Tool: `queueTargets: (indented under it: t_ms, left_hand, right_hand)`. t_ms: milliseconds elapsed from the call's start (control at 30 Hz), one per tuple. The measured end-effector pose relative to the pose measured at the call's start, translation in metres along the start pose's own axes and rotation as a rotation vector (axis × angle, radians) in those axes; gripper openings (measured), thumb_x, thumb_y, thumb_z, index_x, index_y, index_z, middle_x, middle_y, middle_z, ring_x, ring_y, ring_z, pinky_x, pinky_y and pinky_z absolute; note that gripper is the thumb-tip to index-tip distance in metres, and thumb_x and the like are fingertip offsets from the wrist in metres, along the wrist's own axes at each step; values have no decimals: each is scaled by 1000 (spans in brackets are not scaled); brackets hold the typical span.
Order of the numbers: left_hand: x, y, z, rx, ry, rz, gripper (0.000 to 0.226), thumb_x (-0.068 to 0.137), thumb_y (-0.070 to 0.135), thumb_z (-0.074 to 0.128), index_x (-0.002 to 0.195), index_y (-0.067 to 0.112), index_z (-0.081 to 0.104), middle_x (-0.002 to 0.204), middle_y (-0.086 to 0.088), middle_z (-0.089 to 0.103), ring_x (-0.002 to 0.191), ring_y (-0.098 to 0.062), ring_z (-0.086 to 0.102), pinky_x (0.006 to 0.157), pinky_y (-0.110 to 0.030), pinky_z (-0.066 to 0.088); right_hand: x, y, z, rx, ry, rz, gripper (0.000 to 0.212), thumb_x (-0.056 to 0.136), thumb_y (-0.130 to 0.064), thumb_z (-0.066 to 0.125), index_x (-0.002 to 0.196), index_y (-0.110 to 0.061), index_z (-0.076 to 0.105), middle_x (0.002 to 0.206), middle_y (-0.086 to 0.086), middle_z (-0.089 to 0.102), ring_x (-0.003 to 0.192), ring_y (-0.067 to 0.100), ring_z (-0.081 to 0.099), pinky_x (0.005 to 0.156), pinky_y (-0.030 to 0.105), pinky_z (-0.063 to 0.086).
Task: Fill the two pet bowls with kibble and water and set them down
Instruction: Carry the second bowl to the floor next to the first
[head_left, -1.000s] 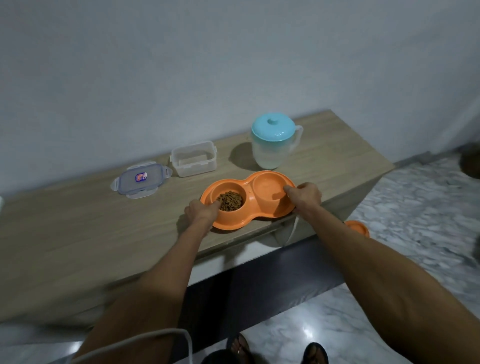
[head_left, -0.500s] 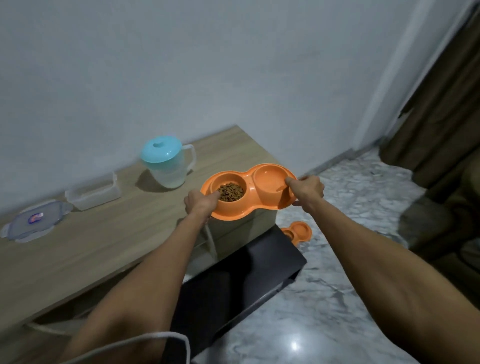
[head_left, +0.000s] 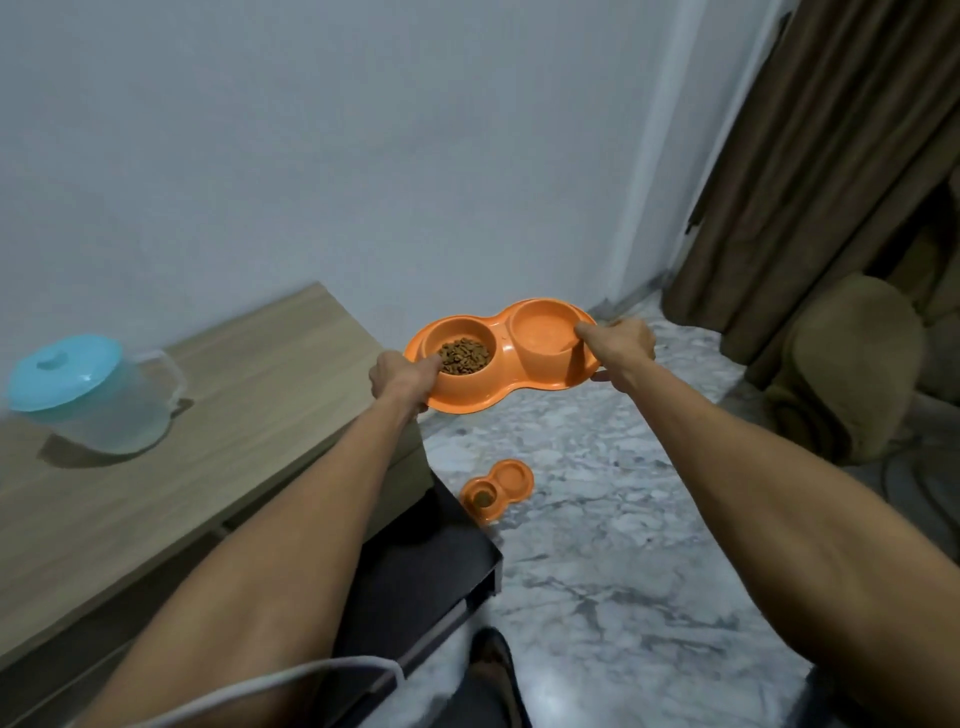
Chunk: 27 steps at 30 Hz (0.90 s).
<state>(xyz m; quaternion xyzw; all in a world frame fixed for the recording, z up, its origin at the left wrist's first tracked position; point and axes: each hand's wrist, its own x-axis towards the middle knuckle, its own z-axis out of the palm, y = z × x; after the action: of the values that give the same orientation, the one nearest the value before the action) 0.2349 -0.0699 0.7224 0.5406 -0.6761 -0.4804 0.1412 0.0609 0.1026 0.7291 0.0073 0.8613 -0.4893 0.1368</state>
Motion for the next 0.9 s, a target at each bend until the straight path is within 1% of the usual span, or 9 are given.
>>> queueTargets:
  t_ms: [67, 133, 300, 400, 467, 600, 700, 833, 900]
  left_hand:
    - [13, 20, 31, -47, -12, 7, 37, 83, 31, 75, 75, 5, 49, 101, -17, 60, 76, -33, 63, 64, -47, 61]
    - [30, 38, 60, -71, -13, 9, 36, 82, 31, 75, 77, 7, 48, 104, -17, 59, 81, -35, 64, 70, -51, 61]
    - [81, 80, 126, -69, -30, -7, 38, 81, 32, 76, 85, 6, 49, 101, -16, 58, 75, -33, 62, 70, -52, 61]
    - [112, 106, 166, -65, -25, -21, 38, 82, 33, 75, 76, 9, 46, 103, -17, 60, 78, -34, 64, 69, -51, 61]
    - [133, 117, 190, -39, -12, -27, 37, 81, 35, 74, 76, 9, 48, 105, -18, 61, 78, -34, 65, 71, -51, 61]
    - [171, 122, 235, -8, 5, -66, 45, 76, 42, 75, 90, 4, 58, 112, -19, 61, 87, -37, 66, 71, -45, 61]
    - [197, 115, 271, 6, 17, -96, 53, 71, 47, 74, 94, 1, 64, 110, -20, 64, 89, -38, 66, 64, -34, 53]
    - [230, 98, 324, 6, 78, -129, 61, 65, 53, 68, 91, -2, 67, 102, -24, 67, 95, -39, 65, 77, -43, 56]
    - [244, 87, 352, -2, 116, -143, 58, 62, 51, 65, 81, -4, 66, 91, -25, 68, 88, -38, 67, 74, -45, 56]
  right_hand:
    - [37, 1, -9, 0, 21, 15, 39, 74, -33, 79, 94, -3, 65, 103, 16, 68, 85, 37, 68, 51, 42, 59]
    - [73, -1, -16, -3, 32, 23, 46, 73, -35, 79, 103, -2, 67, 107, 16, 69, 85, 36, 68, 48, 40, 58]
    - [158, -10, -24, -24, 66, 32, 53, 76, -36, 78, 116, -4, 63, 114, 16, 66, 83, 33, 62, 50, 40, 58]
    - [212, -15, -26, -24, 75, 40, 50, 72, -36, 78, 110, -7, 63, 114, 14, 62, 90, 34, 63, 50, 39, 59]
    - [245, -17, -24, -21, 80, 51, 48, 70, -37, 78, 106, -8, 62, 112, 11, 60, 93, 35, 64, 53, 41, 61]
    - [301, -6, -13, -43, 60, 72, 58, 72, -39, 77, 118, -9, 61, 116, 12, 61, 91, 33, 64, 58, 43, 62]
    - [347, 10, -1, -44, 28, 97, 61, 65, -40, 76, 116, -11, 61, 117, 12, 60, 90, 34, 66, 66, 47, 62]
    - [410, 38, 23, -40, -47, 108, 62, 67, -37, 75, 121, -13, 58, 112, 10, 60, 76, 27, 64, 74, 50, 61]
    - [444, 56, 40, -41, -84, 112, 62, 67, -37, 75, 122, -14, 58, 111, 7, 59, 78, 25, 63, 76, 50, 61]
